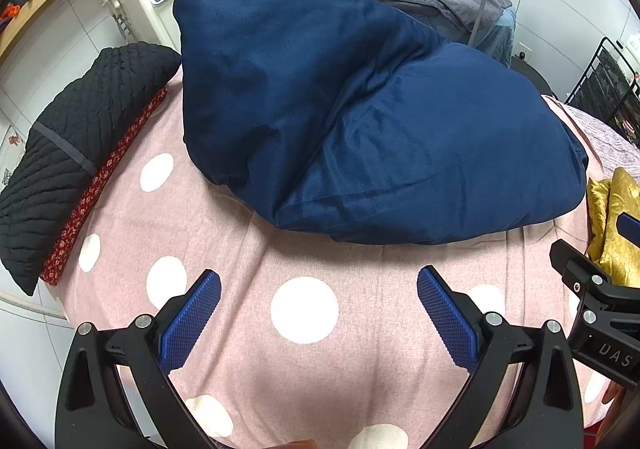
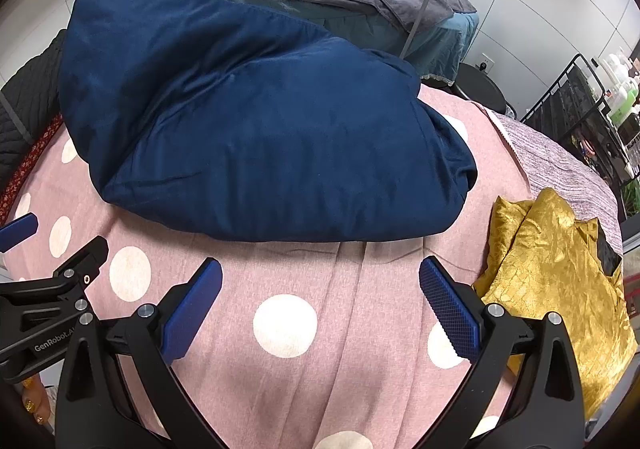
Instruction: Fold large clothes
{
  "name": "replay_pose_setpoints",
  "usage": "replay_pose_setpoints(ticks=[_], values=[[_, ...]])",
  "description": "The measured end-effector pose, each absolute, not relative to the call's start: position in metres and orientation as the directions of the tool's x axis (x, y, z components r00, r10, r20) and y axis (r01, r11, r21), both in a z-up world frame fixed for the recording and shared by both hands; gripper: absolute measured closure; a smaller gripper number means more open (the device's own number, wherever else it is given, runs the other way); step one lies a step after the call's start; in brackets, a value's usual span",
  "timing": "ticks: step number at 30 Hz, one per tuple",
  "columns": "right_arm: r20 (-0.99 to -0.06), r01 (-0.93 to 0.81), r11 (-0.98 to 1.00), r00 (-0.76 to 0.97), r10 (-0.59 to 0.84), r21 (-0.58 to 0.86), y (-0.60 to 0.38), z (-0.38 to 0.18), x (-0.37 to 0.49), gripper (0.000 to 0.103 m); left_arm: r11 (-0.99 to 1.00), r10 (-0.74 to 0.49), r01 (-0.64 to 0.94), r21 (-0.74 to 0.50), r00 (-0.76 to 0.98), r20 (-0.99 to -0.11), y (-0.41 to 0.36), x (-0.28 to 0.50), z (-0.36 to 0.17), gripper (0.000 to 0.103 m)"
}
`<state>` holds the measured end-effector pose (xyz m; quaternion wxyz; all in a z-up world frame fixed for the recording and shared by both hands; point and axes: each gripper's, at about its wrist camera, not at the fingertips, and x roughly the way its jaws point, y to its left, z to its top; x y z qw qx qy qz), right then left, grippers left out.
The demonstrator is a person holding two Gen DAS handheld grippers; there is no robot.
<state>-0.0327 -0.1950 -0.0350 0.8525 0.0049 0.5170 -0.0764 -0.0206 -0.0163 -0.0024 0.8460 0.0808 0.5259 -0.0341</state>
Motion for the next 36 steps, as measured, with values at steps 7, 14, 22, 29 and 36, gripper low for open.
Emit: replay_pose_setpoints(ticks=[7, 14, 22, 29, 36], values=[[-0.883, 0.134, 0.988, 0.453, -0.125, -0.071, -0.195, -0.035, -0.033, 0.006, 0.984, 0.028, 0.147, 0.104, 0.442, -0.896, -0.016, -0.021, -0.004, 0.006], [-0.883, 0.134, 0.988, 0.452, -0.125, -0.071, -0.195, -0.036, -0.033, 0.006, 0.983, 0.028, 0.148, 0.104, 0.442, -0.896, -0.018, -0.022, -0.005, 0.006], [-0.883, 0.133, 0.988, 0.452, -0.126, -0.073, -0.196, -0.035, -0.033, 0.006, 0.982, 0.028, 0.158, 0.108, 0.440, -0.898, -0.020, -0.021, -0.006, 0.006], [-0.886, 0.130, 0.990, 0.453, -0.100, -0.045, -0.197, -0.035, -0.033, 0.006, 0.982, 0.018, 0.162, 0.099, 0.436, -0.900, -0.016, -0.021, -0.010, 0.006], [-0.831, 0.106, 0.939, 0.506, 0.231, 0.326, -0.204, -0.021, -0.018, 0.006, 0.995, -0.094, 0.051, -0.081, 0.380, -0.920, 0.044, -0.021, -0.038, 0.007]])
